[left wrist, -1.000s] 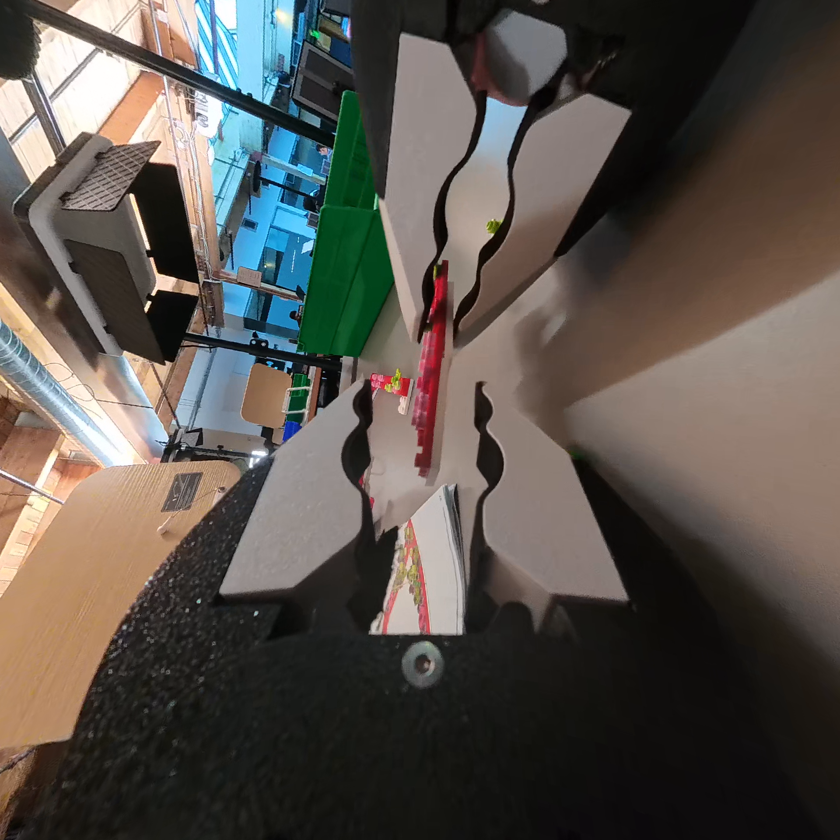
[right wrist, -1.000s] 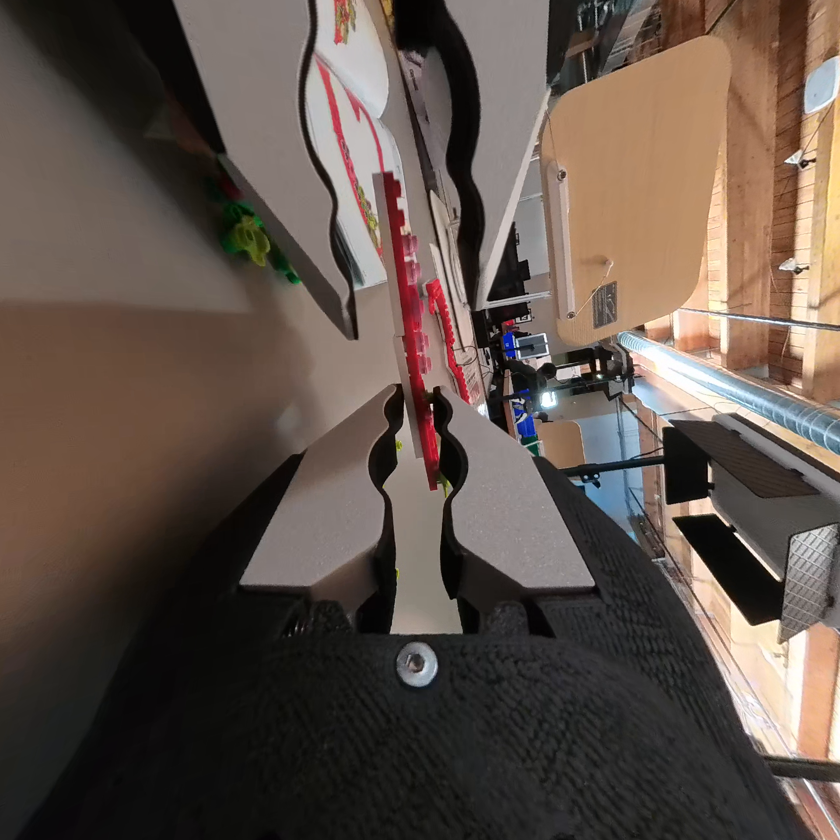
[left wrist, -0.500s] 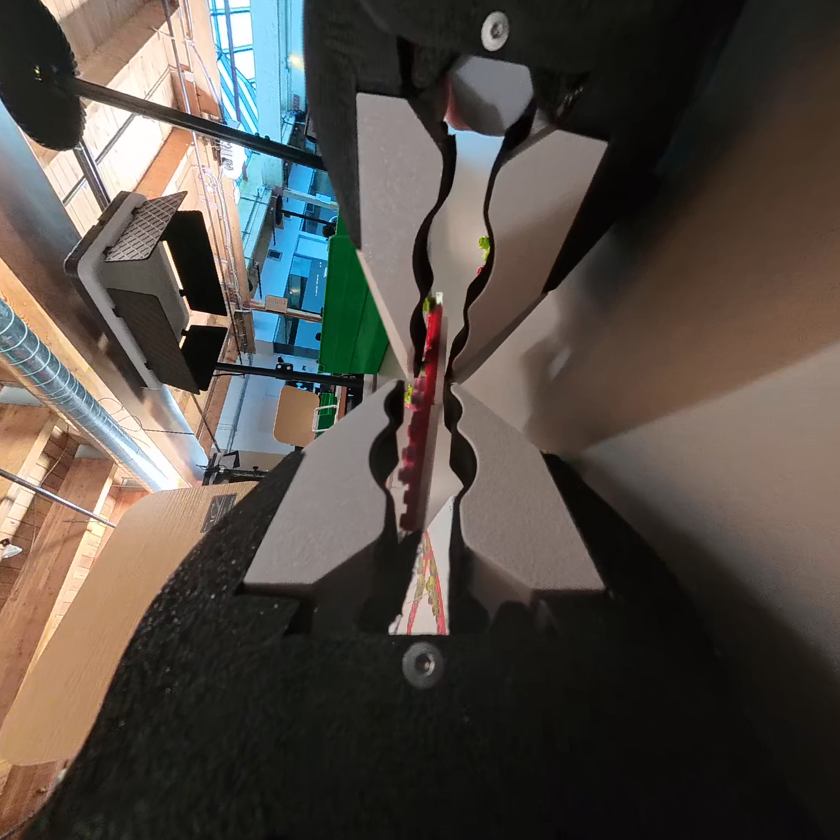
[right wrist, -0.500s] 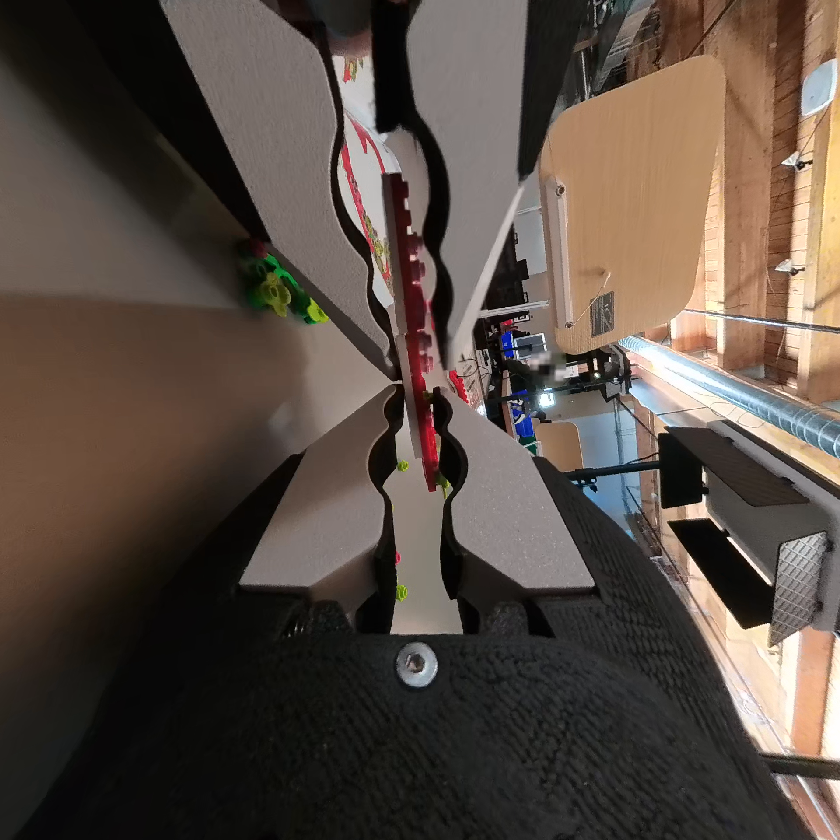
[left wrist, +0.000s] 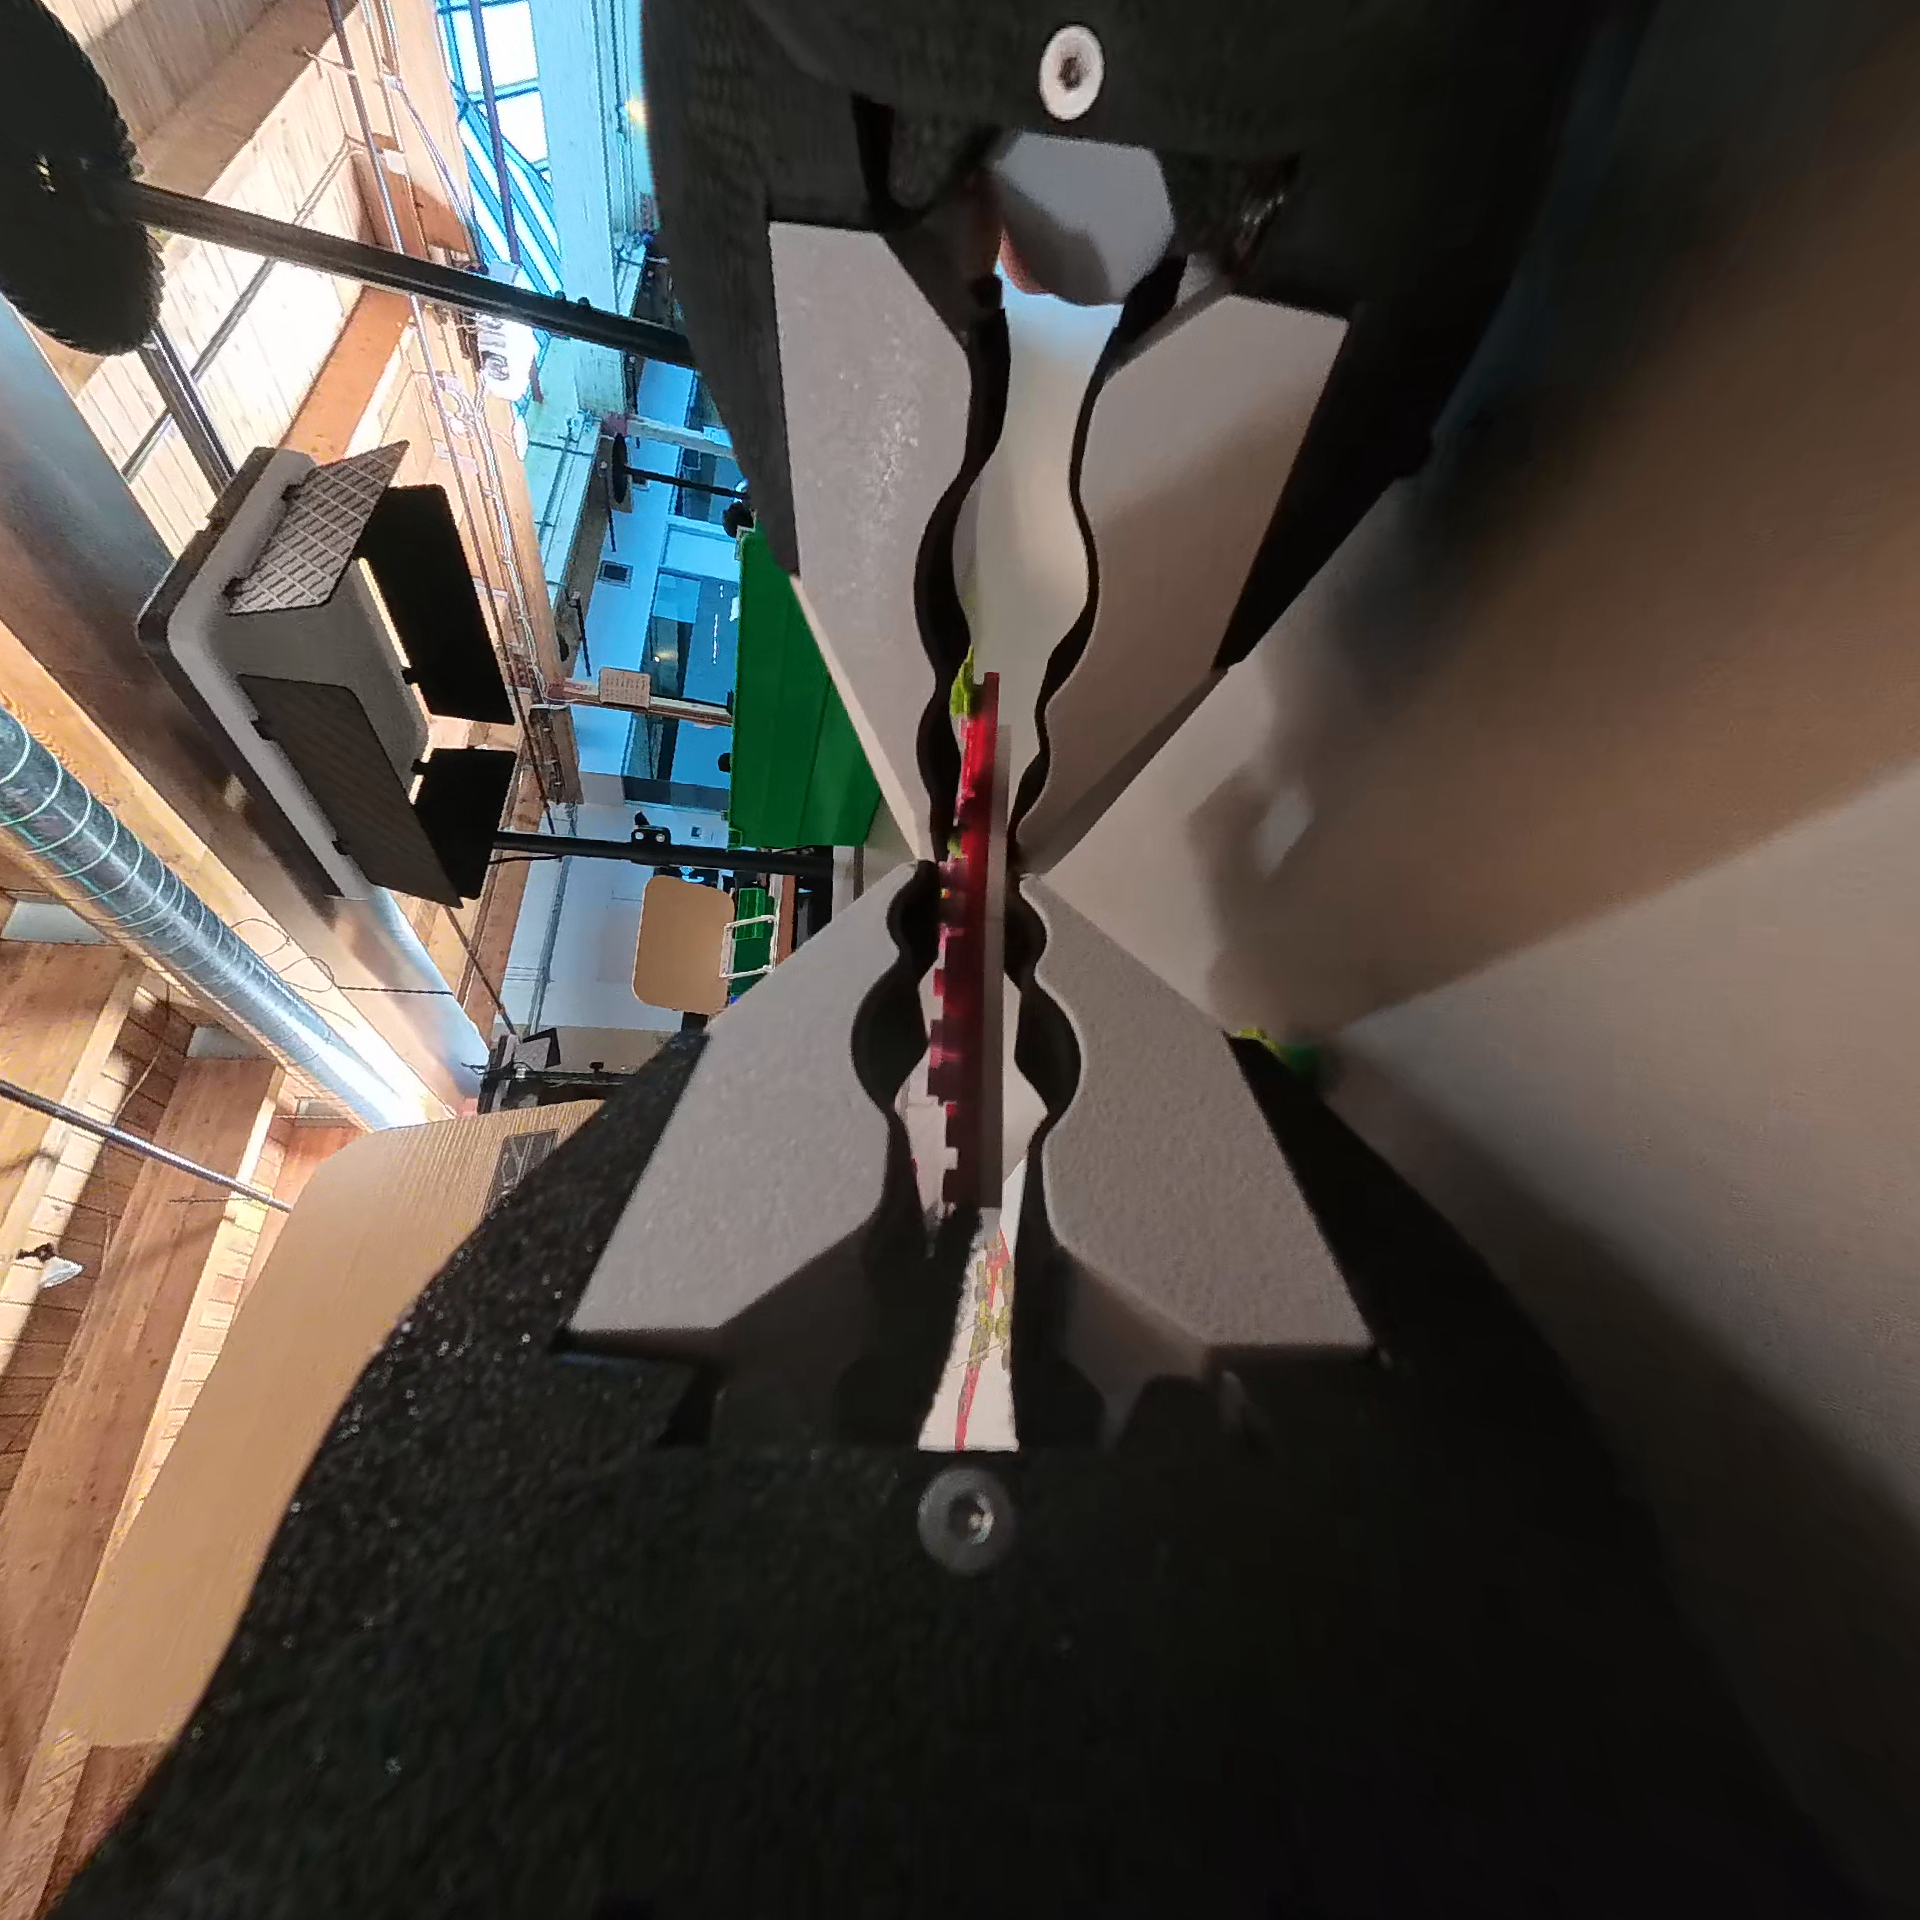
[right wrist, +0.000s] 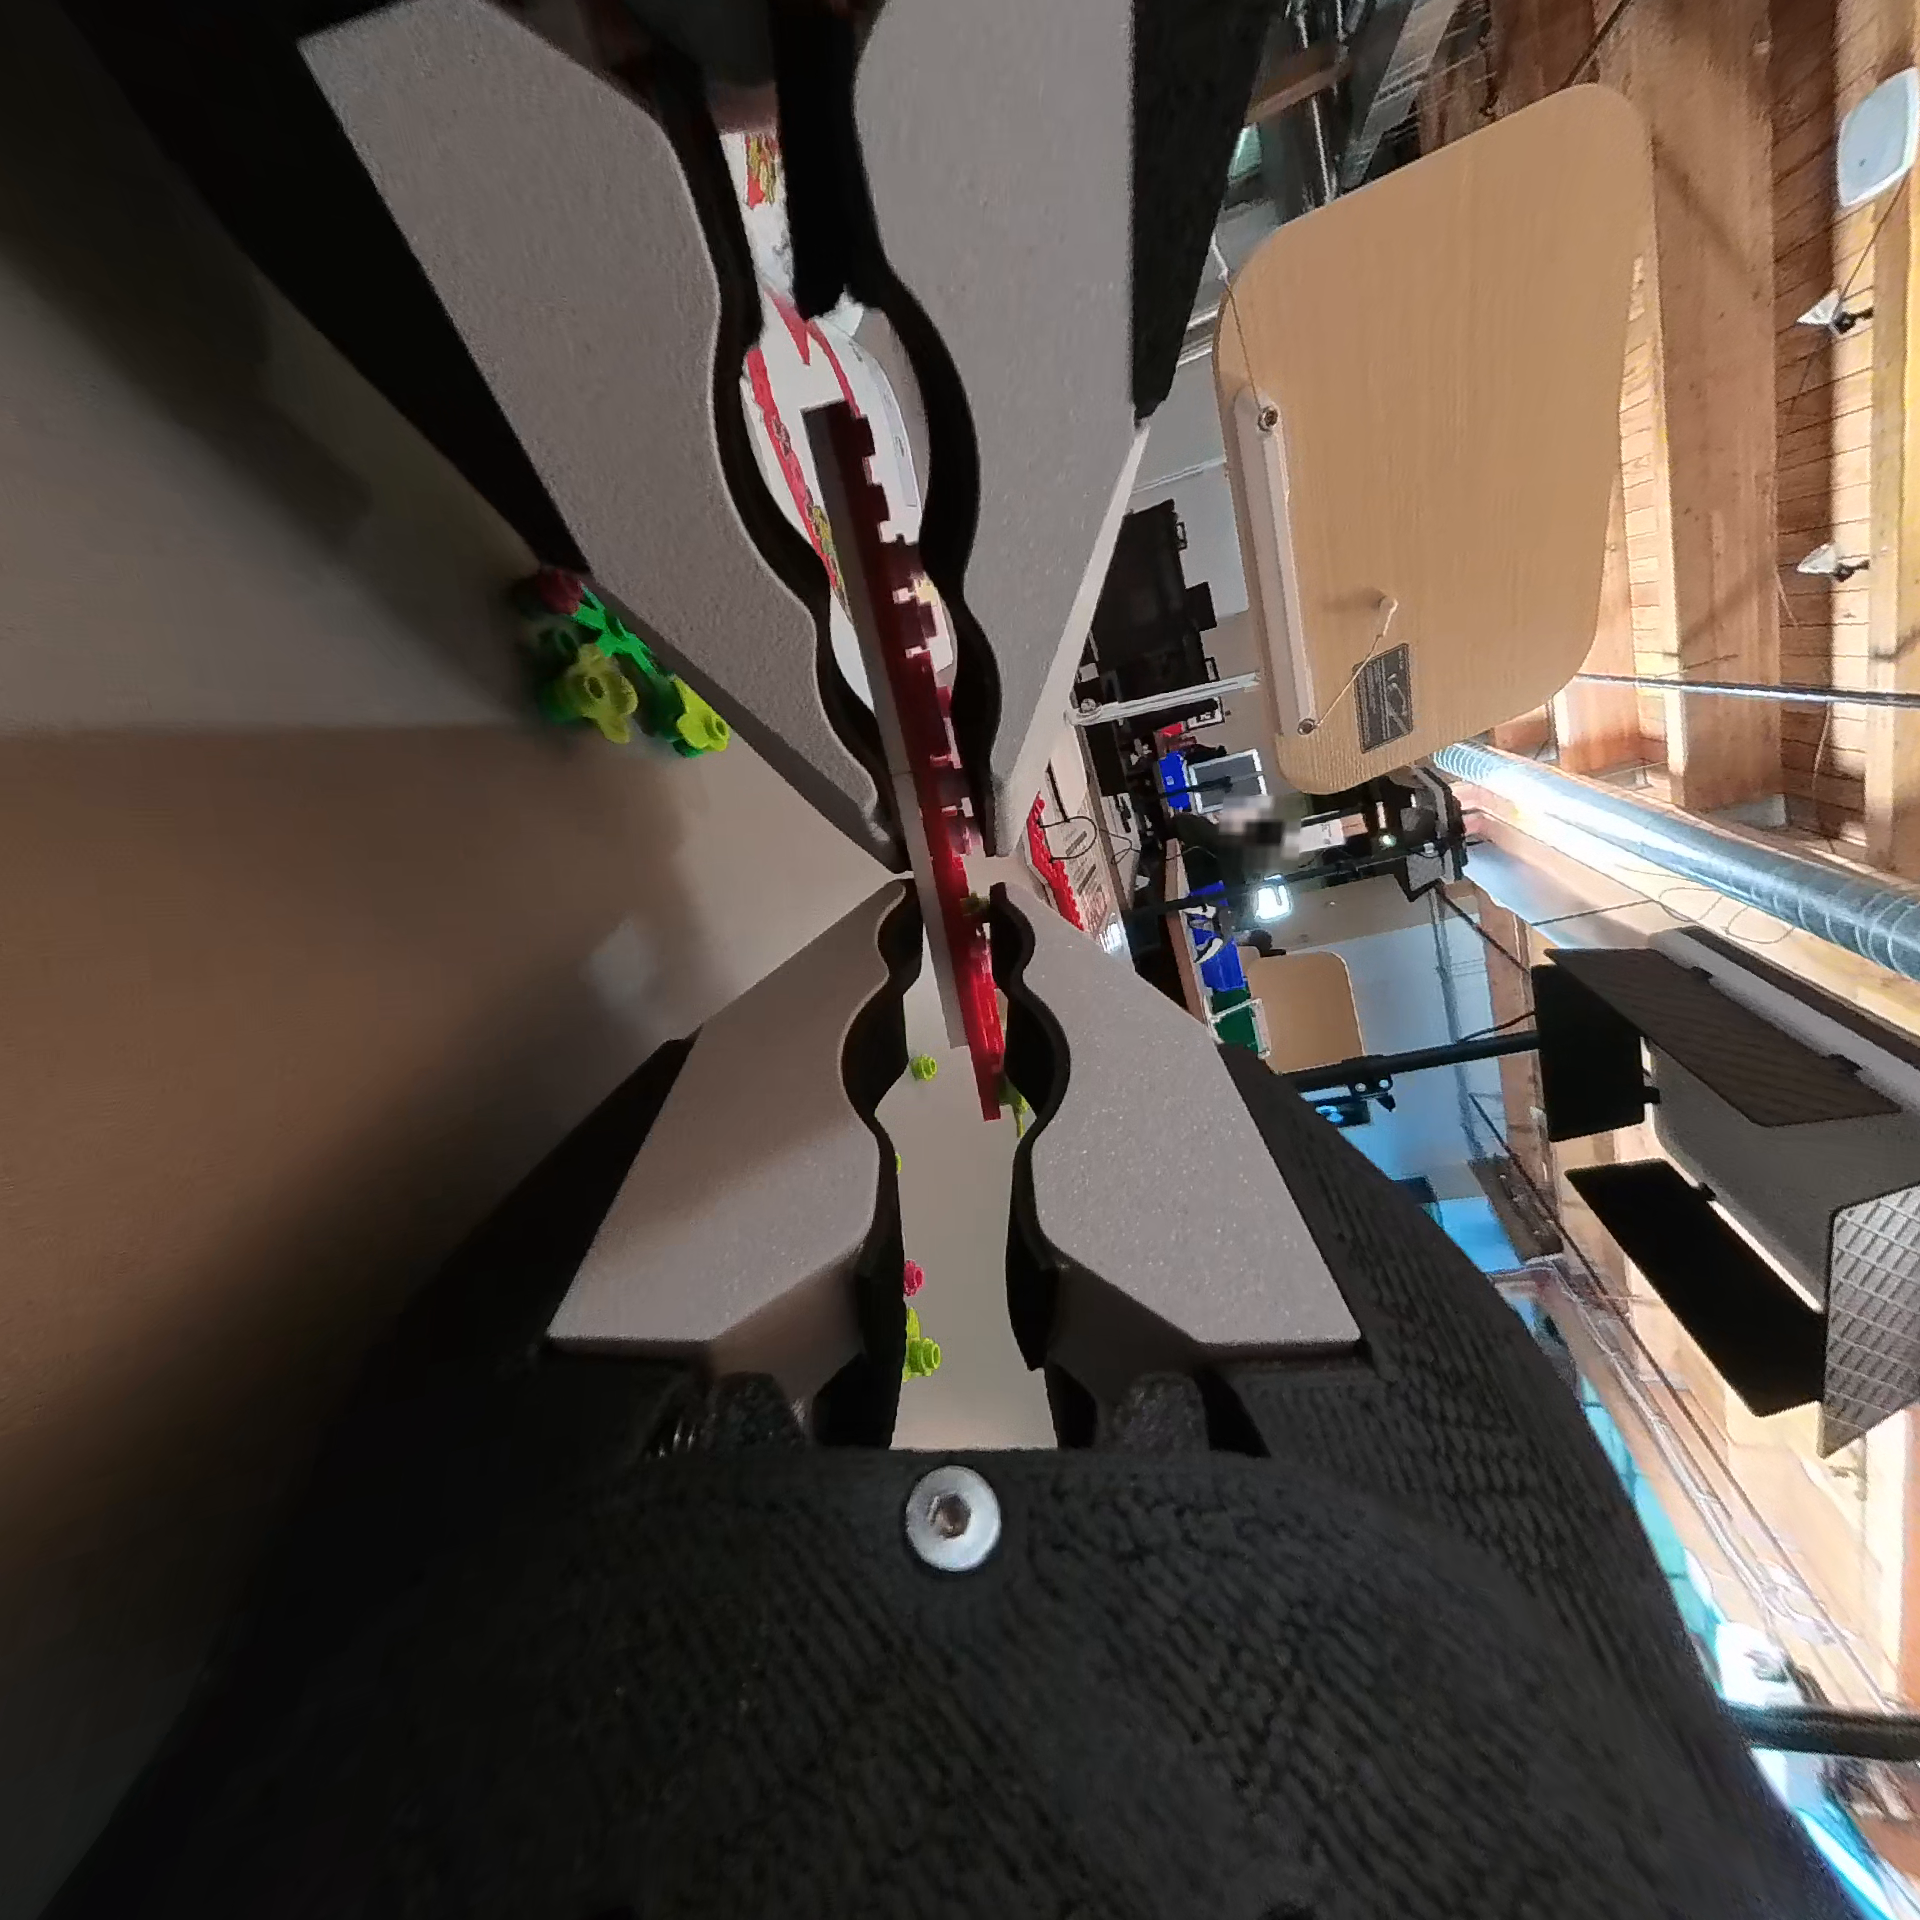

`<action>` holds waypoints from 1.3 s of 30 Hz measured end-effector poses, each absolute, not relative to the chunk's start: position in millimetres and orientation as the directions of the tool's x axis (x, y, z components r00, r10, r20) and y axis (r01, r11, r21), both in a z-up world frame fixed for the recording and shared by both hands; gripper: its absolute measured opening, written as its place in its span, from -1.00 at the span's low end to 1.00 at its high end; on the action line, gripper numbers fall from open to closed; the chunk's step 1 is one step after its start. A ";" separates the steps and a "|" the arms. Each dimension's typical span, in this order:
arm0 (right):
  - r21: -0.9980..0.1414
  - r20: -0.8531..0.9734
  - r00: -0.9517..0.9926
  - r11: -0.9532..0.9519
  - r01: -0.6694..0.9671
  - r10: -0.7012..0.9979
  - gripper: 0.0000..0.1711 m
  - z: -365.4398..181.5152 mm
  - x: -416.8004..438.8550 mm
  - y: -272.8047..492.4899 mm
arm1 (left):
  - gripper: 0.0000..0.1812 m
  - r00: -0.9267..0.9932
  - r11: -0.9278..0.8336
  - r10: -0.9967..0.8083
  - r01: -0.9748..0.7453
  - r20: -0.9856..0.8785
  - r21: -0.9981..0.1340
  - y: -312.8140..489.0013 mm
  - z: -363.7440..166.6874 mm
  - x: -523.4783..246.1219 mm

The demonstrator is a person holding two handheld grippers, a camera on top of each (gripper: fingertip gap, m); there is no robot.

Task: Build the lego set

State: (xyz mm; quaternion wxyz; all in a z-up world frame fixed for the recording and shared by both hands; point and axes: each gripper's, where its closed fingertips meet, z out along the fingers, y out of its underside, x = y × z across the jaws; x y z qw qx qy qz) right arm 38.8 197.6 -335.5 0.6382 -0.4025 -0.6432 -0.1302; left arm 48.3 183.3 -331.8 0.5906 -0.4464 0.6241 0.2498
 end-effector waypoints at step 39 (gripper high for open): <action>-0.510 0.845 0.202 0.634 0.582 0.495 -0.64 -322.9 87.3 198.6 | -0.91 0.096 0.414 -0.218 -0.892 -0.971 -0.181 197.4 -332.1 27.3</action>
